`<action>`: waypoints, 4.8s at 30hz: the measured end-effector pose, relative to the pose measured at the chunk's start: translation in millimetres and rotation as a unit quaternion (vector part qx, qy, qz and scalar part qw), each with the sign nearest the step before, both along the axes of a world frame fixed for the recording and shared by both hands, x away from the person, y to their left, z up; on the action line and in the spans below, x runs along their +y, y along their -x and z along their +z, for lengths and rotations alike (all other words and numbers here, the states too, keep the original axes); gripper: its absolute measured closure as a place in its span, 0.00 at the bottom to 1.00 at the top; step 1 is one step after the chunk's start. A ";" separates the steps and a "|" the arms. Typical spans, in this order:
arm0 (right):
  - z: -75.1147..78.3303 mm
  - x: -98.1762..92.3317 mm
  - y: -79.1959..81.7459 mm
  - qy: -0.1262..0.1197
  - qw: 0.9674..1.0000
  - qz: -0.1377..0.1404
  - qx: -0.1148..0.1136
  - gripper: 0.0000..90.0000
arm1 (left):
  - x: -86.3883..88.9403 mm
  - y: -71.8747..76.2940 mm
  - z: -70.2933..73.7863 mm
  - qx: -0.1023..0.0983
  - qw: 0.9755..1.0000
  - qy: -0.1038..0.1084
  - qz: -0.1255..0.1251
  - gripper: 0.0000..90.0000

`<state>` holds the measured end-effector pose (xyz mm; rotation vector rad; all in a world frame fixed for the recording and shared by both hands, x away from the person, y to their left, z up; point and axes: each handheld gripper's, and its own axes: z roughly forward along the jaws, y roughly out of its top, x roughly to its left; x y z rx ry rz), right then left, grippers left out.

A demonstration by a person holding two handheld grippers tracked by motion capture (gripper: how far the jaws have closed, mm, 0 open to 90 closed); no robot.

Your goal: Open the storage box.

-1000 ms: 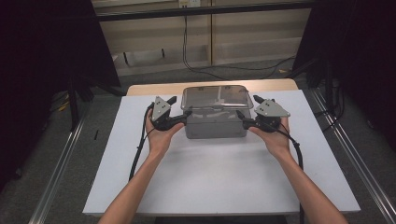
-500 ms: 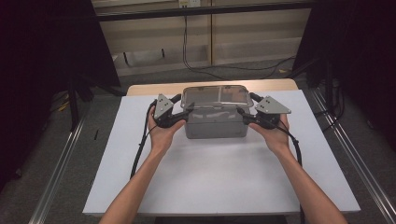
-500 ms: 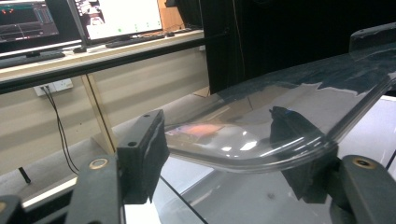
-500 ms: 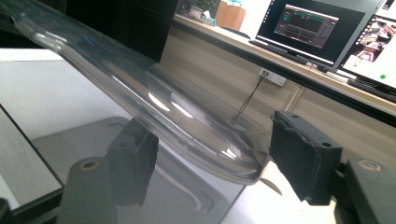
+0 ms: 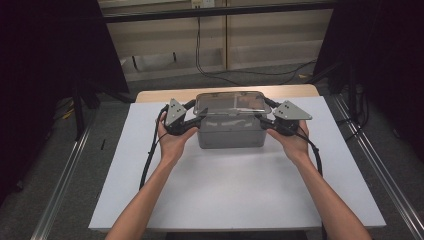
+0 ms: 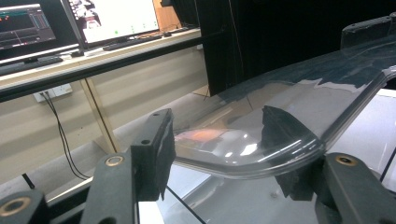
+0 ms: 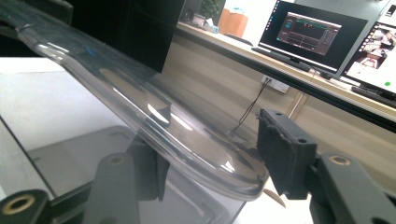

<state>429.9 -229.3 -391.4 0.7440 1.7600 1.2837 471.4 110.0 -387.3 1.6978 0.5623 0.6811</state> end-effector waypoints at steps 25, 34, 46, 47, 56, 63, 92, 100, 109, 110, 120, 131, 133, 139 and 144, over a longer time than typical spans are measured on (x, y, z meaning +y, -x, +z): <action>12.9 -1.7 -12.1 -0.022 1.000 0.012 0.012 0.57 | 2.2 -7.7 9.0 -0.004 1.000 0.019 -0.010 0.52; 16.6 -2.7 -16.0 -0.026 1.000 0.012 0.010 0.57 | 3.2 -11.7 14.0 -0.010 1.000 0.015 -0.010 0.53; 16.3 -5.2 -18.7 -0.036 0.999 0.009 0.008 0.57 | 2.6 -15.7 12.6 -0.012 1.000 0.020 -0.013 0.59; 16.4 -5.5 -18.9 -0.038 0.999 0.008 0.008 0.57 | 2.7 -15.6 13.0 -0.015 1.000 0.017 -0.012 0.60; 21.3 -6.7 -23.0 -0.041 0.999 0.006 0.008 0.58 | 5.3 -19.8 16.0 -0.022 1.000 0.014 -0.007 0.65; 23.0 -7.7 -25.8 -0.046 0.999 0.009 0.008 0.59 | 4.6 -24.0 17.3 -0.014 1.000 0.025 -0.005 0.65; 12.6 -17.7 -54.9 -0.071 0.997 0.005 0.013 0.66 | 3.9 -48.3 17.8 -0.003 1.000 0.020 0.002 0.72; 17.0 -19.5 -64.5 -0.068 0.998 0.005 0.016 0.69 | 3.5 -55.4 21.2 -0.004 1.000 0.023 0.006 0.75; 14.8 -22.3 -72.1 -0.090 0.996 0.001 0.013 0.71 | 5.0 -65.8 18.5 0.008 0.999 0.044 0.010 0.77; 15.4 -22.3 -73.3 -0.090 0.996 0.001 0.013 0.71 | 5.0 -67.2 18.2 0.007 0.999 0.042 0.012 0.78; 17.9 -23.8 -82.1 -0.092 0.996 0.000 0.008 0.74 | 2.1 -78.2 20.1 0.005 0.999 0.035 0.014 0.80; 19.9 -25.5 -92.6 -0.112 0.994 0.002 0.014 0.74 | -4.8 -92.8 14.1 0.013 1.000 0.023 0.014 0.77; 20.1 -26.5 -95.6 -0.115 0.993 0.004 0.014 0.75 | -5.0 -95.1 15.6 0.014 1.000 0.018 0.014 0.77; 23.8 -26.3 -103.1 -0.112 0.994 0.001 0.019 0.75 | -6.2 -101.0 16.1 0.015 1.000 0.017 0.017 0.78; 21.7 -23.8 -105.8 -0.124 0.992 0.003 0.022 0.69 | -7.3 -103.9 17.8 0.016 1.000 0.011 0.020 0.78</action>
